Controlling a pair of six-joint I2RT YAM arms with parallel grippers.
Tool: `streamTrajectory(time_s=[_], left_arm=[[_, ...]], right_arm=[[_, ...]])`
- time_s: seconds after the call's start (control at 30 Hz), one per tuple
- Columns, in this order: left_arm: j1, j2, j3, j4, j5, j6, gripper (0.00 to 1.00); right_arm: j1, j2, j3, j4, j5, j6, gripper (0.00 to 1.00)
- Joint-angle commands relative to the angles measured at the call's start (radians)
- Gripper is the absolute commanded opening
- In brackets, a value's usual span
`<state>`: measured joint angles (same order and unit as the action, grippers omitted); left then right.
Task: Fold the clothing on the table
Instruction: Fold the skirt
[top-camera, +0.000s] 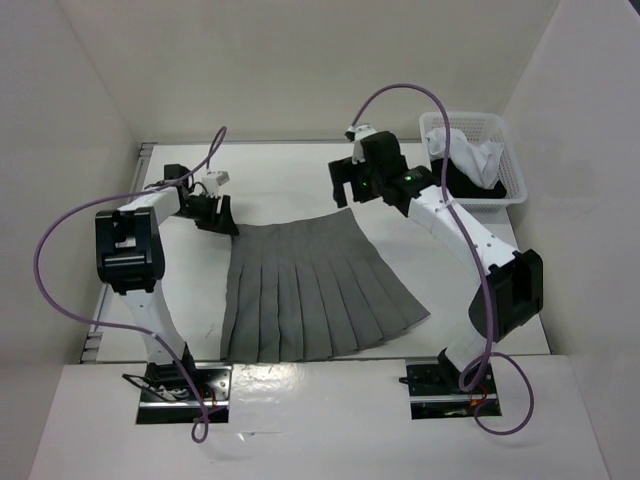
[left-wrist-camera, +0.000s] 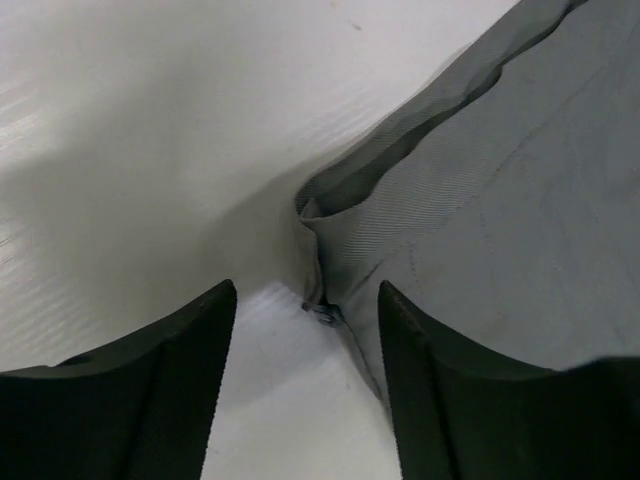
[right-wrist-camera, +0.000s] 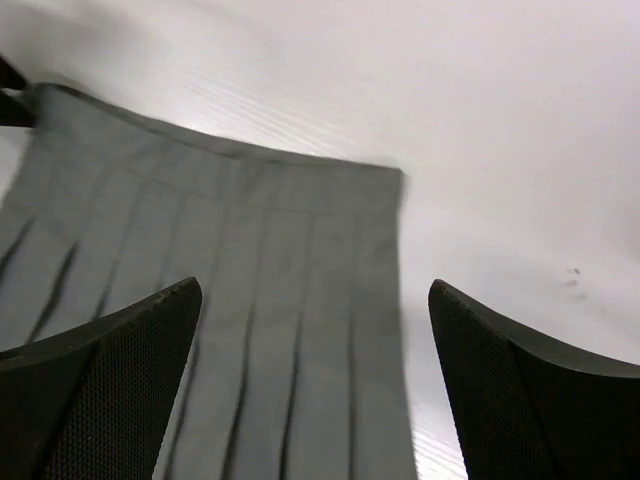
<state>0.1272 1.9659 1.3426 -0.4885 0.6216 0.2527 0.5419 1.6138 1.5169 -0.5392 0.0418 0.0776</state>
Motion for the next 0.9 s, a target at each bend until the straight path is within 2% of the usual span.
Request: streamTrajectory(time_s=[0.0,0.17,0.43,0.5,0.6,0.63,0.73,0.87], left_arm=[[0.017,0.049,0.052,-0.027,0.164,0.063,0.64],[0.017,0.088,0.064,-0.016,0.182,0.072,0.64],[0.017,0.110,0.073,-0.061,0.234,0.100,0.64],[0.017,0.120,0.073,-0.070,0.234,0.120,0.61],[0.017,0.120,0.073,-0.070,0.234,0.120,0.49],[0.017,0.120,0.073,-0.070,0.234,0.129,0.42],[0.017,0.129,0.092,-0.070,0.234,0.129,0.35],[0.017,0.139,0.124,-0.079,0.234,0.120,0.17]], right_arm=[[-0.077,-0.037,-0.049,0.021,-0.092,-0.021,0.98],[-0.166,-0.057,-0.096,0.041,-0.131,-0.012,0.98],[-0.166,-0.025,-0.136,0.082,-0.122,-0.042,0.98],[-0.175,-0.011,-0.136,0.108,-0.122,-0.052,0.98],[-0.207,0.032,-0.136,0.136,-0.152,-0.090,0.98],[-0.207,0.044,-0.136,0.151,-0.180,-0.108,0.98],[-0.252,0.125,-0.101,0.163,-0.250,-0.151,0.98],[-0.296,0.225,-0.046,0.174,-0.361,-0.220,0.96]])
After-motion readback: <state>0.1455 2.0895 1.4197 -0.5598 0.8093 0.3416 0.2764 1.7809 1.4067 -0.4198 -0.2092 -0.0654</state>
